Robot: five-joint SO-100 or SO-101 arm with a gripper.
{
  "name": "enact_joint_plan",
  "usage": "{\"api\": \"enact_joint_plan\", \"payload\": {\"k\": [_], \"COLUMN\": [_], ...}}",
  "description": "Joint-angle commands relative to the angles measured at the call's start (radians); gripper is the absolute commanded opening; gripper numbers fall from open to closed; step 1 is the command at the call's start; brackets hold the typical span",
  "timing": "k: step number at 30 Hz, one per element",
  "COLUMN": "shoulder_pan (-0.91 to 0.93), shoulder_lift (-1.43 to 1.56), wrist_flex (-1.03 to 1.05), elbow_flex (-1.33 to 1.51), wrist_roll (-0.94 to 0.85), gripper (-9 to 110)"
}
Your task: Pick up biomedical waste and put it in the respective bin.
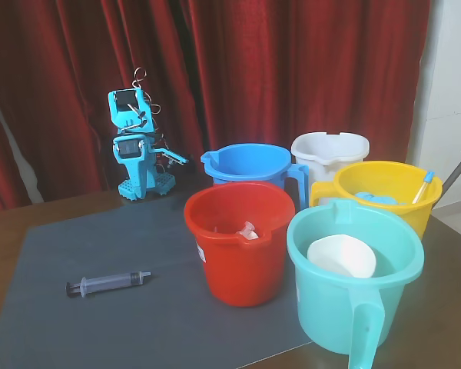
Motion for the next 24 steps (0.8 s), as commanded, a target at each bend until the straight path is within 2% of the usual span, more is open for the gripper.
{"api": "enact_joint_plan", "payload": {"k": [1, 24], "shoulder_pan": [-0.005, -0.014], "shoulder_lift": [0.003, 0.003], "wrist_flex": [-0.002, -0.002], "elbow_flex": [-0.02, -0.02], "wrist_roll": [0.006, -0.005], "gripper": [0, 0]}}
